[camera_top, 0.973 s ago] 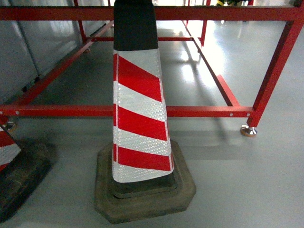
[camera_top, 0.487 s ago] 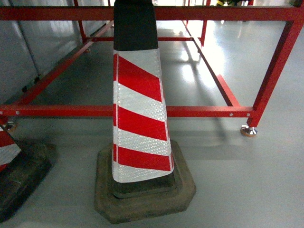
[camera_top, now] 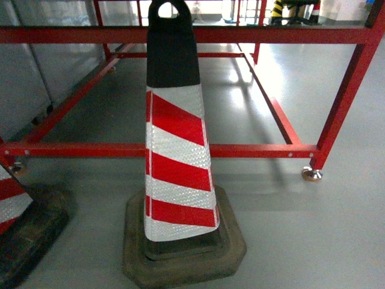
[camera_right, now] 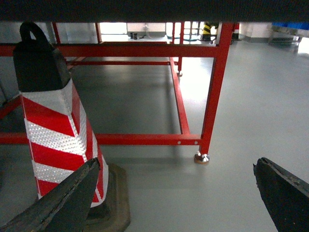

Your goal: Pick blue part to blue bin on bottom shelf

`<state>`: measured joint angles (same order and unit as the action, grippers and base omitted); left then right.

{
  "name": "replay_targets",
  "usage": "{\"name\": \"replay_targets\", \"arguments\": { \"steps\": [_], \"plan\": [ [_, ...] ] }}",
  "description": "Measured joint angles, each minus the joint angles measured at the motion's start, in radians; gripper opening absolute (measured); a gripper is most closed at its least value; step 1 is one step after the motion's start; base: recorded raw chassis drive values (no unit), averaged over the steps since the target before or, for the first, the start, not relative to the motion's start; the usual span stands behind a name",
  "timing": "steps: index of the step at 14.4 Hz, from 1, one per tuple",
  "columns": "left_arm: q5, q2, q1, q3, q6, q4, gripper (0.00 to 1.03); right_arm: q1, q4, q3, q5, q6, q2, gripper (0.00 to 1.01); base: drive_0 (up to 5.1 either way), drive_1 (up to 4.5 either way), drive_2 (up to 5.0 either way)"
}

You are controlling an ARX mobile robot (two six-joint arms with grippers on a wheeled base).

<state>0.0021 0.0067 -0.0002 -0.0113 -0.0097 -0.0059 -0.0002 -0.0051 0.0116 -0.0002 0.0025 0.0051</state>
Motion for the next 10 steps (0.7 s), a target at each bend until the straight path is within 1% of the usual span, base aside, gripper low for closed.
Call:
{"name": "replay_targets", "arguments": {
  "steps": [10],
  "plan": [
    [-0.002,0.000,0.000,0.000,0.000,0.002,0.98,0.000,-0.001,0.000,-0.001,0.000,0.000,0.98,0.0,0.00,0.0]
  ]
}}
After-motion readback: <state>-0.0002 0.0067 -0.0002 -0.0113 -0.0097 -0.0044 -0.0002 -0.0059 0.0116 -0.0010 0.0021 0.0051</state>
